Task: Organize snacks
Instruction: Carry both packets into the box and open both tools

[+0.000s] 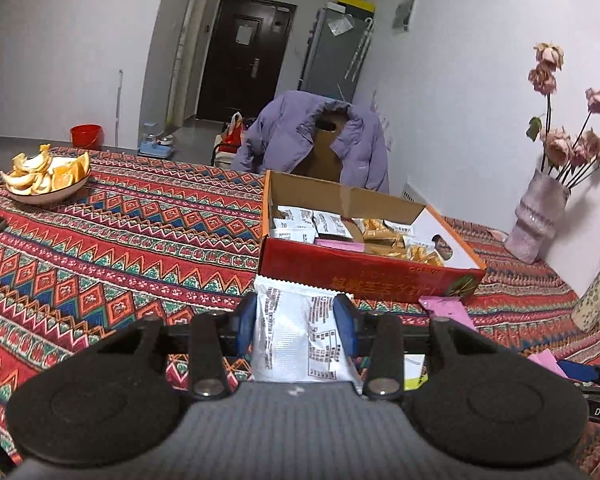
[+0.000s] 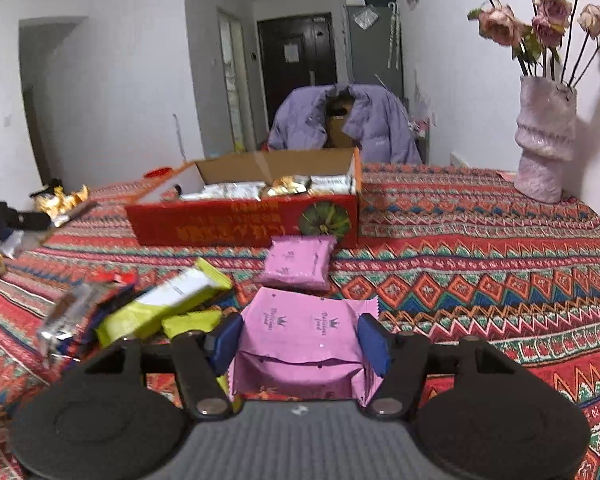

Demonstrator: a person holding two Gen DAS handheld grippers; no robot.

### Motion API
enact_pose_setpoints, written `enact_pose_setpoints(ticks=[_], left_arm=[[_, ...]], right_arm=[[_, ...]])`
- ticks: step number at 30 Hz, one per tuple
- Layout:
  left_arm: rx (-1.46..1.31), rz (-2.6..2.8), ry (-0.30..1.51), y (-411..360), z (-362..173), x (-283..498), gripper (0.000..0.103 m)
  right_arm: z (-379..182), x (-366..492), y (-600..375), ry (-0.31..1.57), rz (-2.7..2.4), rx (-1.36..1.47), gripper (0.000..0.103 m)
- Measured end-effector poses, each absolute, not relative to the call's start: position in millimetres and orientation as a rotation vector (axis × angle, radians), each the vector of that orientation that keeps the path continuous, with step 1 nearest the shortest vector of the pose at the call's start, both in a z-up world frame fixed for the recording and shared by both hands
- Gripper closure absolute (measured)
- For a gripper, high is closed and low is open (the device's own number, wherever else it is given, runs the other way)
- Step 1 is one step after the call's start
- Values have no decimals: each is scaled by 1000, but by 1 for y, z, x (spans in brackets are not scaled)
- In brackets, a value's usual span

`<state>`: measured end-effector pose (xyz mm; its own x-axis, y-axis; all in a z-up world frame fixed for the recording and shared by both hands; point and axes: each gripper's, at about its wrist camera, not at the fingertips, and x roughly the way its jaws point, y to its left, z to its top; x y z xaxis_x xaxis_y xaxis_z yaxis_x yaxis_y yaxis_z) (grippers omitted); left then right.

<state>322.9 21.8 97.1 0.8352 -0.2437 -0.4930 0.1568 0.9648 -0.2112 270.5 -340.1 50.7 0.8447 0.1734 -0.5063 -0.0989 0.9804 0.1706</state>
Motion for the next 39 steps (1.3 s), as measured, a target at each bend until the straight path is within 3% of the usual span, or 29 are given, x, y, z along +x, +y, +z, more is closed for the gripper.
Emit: enact_pose_setpoints(ticks=[8, 15, 24, 29, 35, 39], left_arm=[[-145, -216, 511, 12, 107, 329, 61], [-165, -239, 545, 1, 119, 395, 61], [-138, -188, 624, -31, 124, 552, 61], [-136, -118, 655, -40, 110, 626, 61], [-111, -106, 704, -54, 90, 667, 61], [-119, -107, 733, -59, 76, 676, 58]], right_arm=[[72, 276, -338, 489, 206, 152, 40], [99, 331, -331, 464, 288, 107, 40], [129, 514, -314, 532, 400, 153, 41], [99, 637, -290, 701, 361, 170, 41], [57, 702, -253, 829, 263, 65, 39], [58, 700, -246, 813, 259, 76, 21]])
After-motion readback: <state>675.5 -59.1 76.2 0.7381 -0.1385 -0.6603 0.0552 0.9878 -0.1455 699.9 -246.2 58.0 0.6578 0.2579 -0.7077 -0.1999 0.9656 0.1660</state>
